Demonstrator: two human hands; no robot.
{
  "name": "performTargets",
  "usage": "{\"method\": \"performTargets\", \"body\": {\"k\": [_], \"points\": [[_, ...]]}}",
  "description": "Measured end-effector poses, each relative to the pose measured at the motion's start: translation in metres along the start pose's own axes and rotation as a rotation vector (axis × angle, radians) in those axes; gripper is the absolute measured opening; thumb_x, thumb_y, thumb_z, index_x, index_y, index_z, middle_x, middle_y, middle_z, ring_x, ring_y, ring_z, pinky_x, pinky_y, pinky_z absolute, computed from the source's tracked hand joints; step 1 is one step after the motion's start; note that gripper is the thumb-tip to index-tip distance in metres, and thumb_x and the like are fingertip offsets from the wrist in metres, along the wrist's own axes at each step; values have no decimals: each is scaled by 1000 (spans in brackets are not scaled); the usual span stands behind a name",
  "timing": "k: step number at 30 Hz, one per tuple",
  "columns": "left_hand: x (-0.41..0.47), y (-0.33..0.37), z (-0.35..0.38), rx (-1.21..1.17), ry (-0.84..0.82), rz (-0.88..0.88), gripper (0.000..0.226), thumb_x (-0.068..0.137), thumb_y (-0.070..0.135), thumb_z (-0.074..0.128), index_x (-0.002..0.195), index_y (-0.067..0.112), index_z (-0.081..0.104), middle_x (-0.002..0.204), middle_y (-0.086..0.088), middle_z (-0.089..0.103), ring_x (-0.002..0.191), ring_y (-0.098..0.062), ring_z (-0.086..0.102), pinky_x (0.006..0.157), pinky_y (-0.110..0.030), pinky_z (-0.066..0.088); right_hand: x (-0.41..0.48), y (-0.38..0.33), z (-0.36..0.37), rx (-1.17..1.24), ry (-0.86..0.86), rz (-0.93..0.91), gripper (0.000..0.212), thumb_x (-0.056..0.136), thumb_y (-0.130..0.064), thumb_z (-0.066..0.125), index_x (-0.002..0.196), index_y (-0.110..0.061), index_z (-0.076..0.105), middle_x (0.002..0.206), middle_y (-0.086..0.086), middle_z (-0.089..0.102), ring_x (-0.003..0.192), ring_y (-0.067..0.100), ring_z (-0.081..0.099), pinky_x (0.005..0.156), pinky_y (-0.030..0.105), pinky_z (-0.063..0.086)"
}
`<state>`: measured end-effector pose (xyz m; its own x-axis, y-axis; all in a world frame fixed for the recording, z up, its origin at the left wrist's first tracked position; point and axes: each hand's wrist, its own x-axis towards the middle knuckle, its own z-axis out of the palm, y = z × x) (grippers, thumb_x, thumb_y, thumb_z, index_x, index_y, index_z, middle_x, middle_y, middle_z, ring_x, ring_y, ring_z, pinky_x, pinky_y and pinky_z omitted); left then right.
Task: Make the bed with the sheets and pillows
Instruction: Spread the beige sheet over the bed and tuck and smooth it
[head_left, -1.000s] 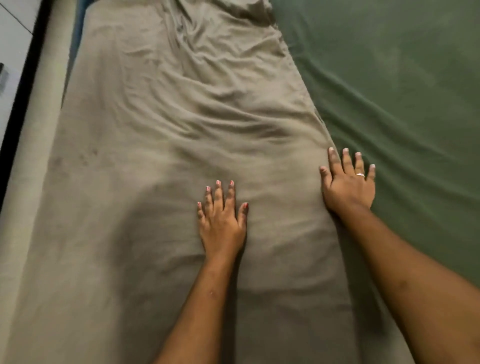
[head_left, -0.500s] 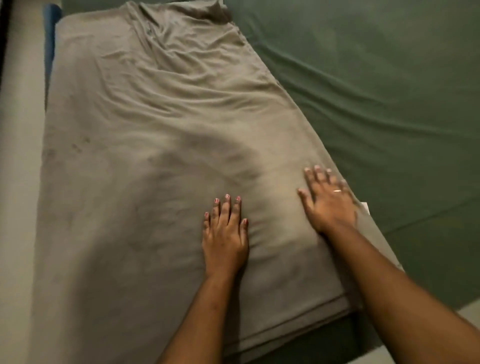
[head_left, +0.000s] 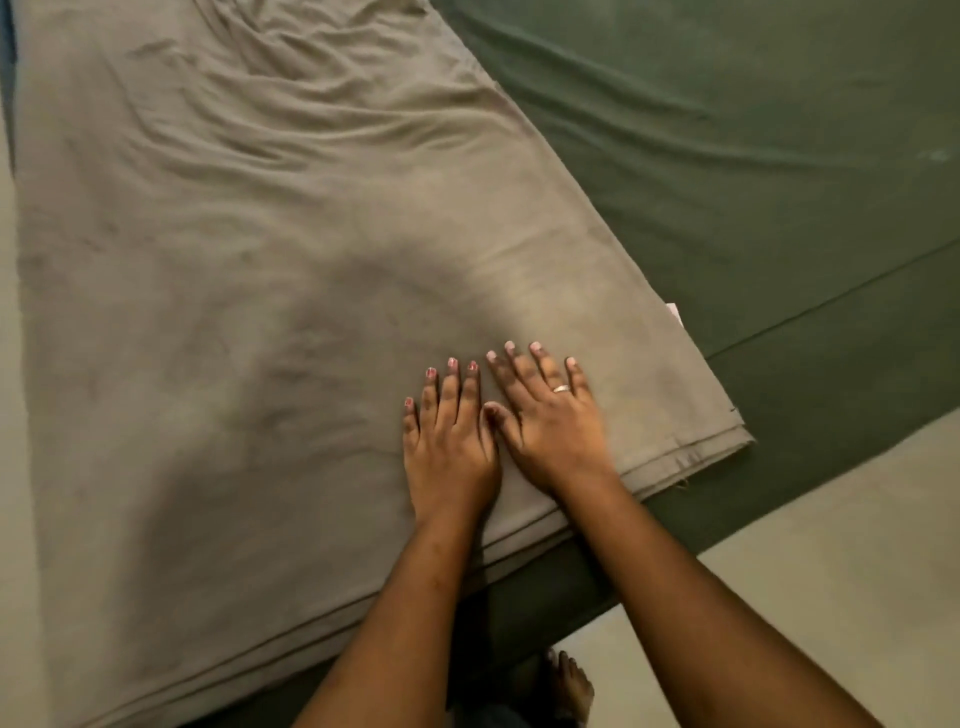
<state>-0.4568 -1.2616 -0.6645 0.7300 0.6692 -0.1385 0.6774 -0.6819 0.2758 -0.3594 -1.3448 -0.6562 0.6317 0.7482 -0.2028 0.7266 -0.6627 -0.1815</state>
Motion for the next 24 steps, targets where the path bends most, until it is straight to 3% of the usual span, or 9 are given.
{"method": "performTargets", "body": {"k": [2,9,14,16,19,24], "points": [[-5,2,-1,9,7,-5,55,100,38,23,153,30,11,160,7,5,148,-13,-2,117,-35,-6,-4,22,-3,-23,-9,59,59,97,-56,15,152,-36,5,160,-10,8,148,15,5,118,41,2],[-38,7,-6,-5,-59,-5,59,95,48,13,152,34,5,161,7,-2,147,-13,-7,116,-36,-9,-34,92,-17,-53,-20,256,62,97,-59,11,152,-35,-2,161,-8,-1,148,18,-3,119,41,-1],[-54,-12,-21,-33,-139,-12,55,100,52,21,150,40,2,161,9,-5,147,-13,-9,117,-38,-9,-49,119,-40,-55,-55,582,69,95,-62,9,154,-25,5,161,2,1,148,26,-2,118,52,2],[-57,-32,-30,-32,-135,-89,57,98,55,21,150,41,3,161,7,-4,147,-14,-8,118,-40,-7,-48,109,-50,-130,-22,554,69,97,-57,11,154,-19,4,161,3,-2,148,24,-6,118,52,0],[-64,-72,-42,-17,-88,-216,58,98,56,22,151,40,7,161,6,0,148,-14,-6,118,-42,-4,-33,57,-52,-142,63,344,70,97,-55,12,154,-16,0,161,6,-5,148,24,-7,118,48,-5],[-85,-138,-57,24,-5,-377,58,98,55,23,152,39,8,161,4,1,148,-16,-6,118,-43,-3,-24,-75,-4,5,-52,131,70,97,-57,16,154,-20,-1,161,3,-4,148,21,-7,118,45,-6]]}}
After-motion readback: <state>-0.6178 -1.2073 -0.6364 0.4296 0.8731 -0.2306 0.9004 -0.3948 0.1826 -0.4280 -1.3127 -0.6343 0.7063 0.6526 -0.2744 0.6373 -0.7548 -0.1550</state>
